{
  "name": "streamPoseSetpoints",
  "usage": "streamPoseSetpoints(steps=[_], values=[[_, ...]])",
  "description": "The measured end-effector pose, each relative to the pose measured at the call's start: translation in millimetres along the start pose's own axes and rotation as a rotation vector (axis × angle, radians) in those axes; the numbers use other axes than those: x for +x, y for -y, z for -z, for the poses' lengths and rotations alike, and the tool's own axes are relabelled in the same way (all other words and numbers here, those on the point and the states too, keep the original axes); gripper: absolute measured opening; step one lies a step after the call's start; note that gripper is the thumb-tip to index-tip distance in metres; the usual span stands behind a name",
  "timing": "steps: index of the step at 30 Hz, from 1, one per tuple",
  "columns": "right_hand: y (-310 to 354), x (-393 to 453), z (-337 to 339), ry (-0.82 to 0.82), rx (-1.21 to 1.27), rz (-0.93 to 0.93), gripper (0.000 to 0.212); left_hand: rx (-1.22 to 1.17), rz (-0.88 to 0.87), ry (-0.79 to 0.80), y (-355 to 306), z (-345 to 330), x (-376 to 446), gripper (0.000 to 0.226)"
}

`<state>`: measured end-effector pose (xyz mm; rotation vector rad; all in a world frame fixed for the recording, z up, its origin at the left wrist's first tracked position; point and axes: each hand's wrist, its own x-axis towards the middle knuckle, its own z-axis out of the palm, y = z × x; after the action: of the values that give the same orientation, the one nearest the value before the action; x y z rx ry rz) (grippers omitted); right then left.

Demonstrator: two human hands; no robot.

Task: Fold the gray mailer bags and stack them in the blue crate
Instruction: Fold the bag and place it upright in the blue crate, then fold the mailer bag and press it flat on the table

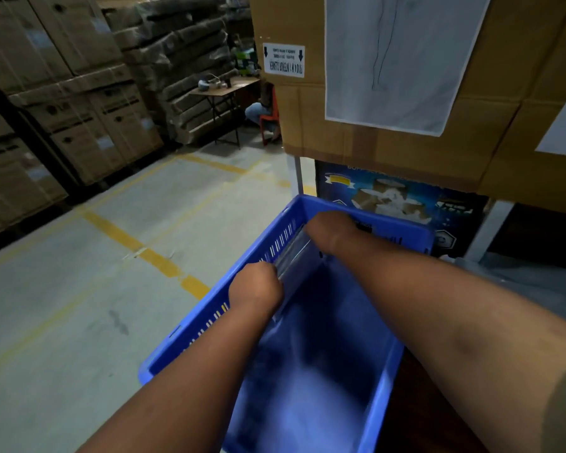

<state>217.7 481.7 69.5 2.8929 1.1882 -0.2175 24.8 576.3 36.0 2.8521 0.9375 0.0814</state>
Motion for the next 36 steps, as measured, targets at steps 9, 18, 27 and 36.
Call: streamPoseSetpoints(steps=[9, 18, 27, 36], values=[[13.4, -0.6, -3.5, -0.101, 0.016, -0.017, 0.028, 0.171, -0.097, -0.076, -8.2, 11.9, -5.5, 0.011], [7.2, -48.6, 5.0, -0.027, 0.017, 0.049, 0.020, 0.203, -0.233, -0.063, -18.0, 27.5, -15.6, 0.004], [-82.7, -184.5, 53.2, -0.095, 0.119, -0.009, 0.018, 0.053, -0.461, -0.236, -129.8, 65.9, -60.0, 0.018], [-194.5, -338.3, 56.3, -0.093, 0.124, -0.268, 0.017, 0.079, -0.791, -0.182, -256.4, 70.5, -141.8, 0.016]])
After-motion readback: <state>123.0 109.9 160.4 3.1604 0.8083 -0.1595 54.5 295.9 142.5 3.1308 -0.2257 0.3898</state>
